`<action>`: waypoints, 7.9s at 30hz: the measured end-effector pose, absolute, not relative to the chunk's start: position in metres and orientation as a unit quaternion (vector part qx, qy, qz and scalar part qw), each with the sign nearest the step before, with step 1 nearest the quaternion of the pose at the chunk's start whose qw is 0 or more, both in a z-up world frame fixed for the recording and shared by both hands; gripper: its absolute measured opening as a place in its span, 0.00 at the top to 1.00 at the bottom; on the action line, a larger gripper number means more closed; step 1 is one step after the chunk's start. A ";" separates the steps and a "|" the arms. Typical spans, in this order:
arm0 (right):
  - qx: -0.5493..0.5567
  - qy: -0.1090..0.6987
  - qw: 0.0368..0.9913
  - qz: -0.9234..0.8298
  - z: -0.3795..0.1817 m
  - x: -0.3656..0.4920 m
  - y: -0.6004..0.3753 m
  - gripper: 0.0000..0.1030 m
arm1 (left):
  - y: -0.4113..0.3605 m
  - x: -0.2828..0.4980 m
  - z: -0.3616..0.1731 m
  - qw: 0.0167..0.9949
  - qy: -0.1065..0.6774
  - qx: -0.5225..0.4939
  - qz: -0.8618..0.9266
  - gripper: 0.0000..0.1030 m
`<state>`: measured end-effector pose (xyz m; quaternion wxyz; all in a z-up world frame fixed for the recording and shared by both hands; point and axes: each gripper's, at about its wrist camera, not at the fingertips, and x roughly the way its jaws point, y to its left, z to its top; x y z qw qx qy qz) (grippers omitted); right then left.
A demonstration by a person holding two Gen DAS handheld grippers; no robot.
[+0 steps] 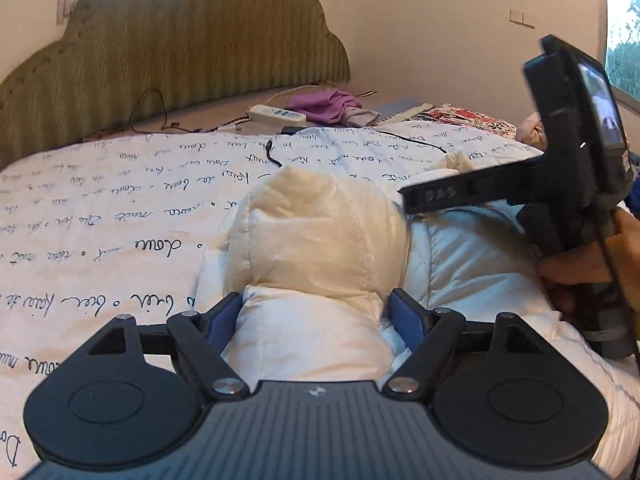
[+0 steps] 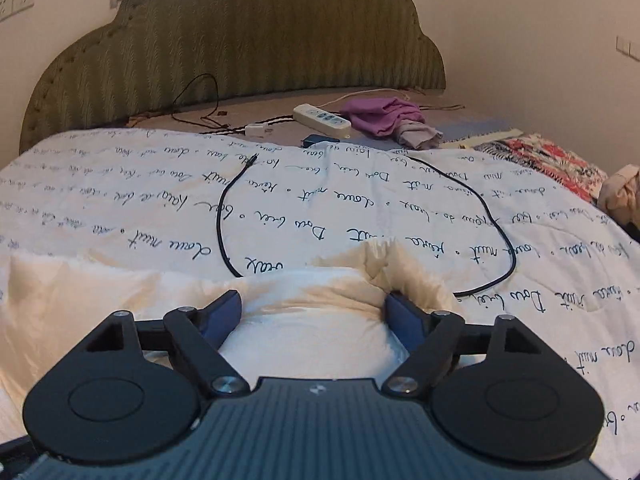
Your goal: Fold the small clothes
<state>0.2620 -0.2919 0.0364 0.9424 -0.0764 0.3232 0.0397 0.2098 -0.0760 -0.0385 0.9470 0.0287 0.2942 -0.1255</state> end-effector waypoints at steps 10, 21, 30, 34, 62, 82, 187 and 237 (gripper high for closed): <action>-0.082 0.294 0.952 0.038 0.018 0.250 -0.292 0.18 | -0.083 0.208 -0.050 0.950 0.286 0.048 -0.119 0.21; -0.028 0.289 0.956 0.041 0.079 0.148 -0.305 0.00 | -0.082 0.204 -0.057 0.950 0.288 0.047 -0.109 0.15; -0.072 0.326 0.942 0.010 0.033 0.085 -0.302 0.00 | -0.078 0.202 -0.065 0.955 0.275 0.040 -0.105 0.09; -0.046 0.304 0.952 0.010 0.044 0.065 -0.301 0.00 | -0.077 0.200 -0.067 0.956 0.272 0.033 -0.102 0.07; 0.016 0.288 0.957 -0.018 0.003 0.042 -0.310 0.01 | -0.059 0.139 -0.047 0.949 0.303 0.040 -0.075 0.02; 0.097 0.317 0.943 -0.021 0.003 -0.002 -0.324 0.00 | -0.039 0.092 -0.043 0.945 0.318 -0.025 -0.068 0.02; -0.009 0.344 0.938 -0.027 -0.021 -0.065 -0.294 0.00 | -0.023 0.017 -0.089 0.944 0.325 0.046 -0.008 0.00; -0.009 0.344 0.939 -0.027 -0.021 -0.064 -0.293 0.00 | -0.025 0.017 -0.089 0.944 0.325 0.053 -0.005 0.00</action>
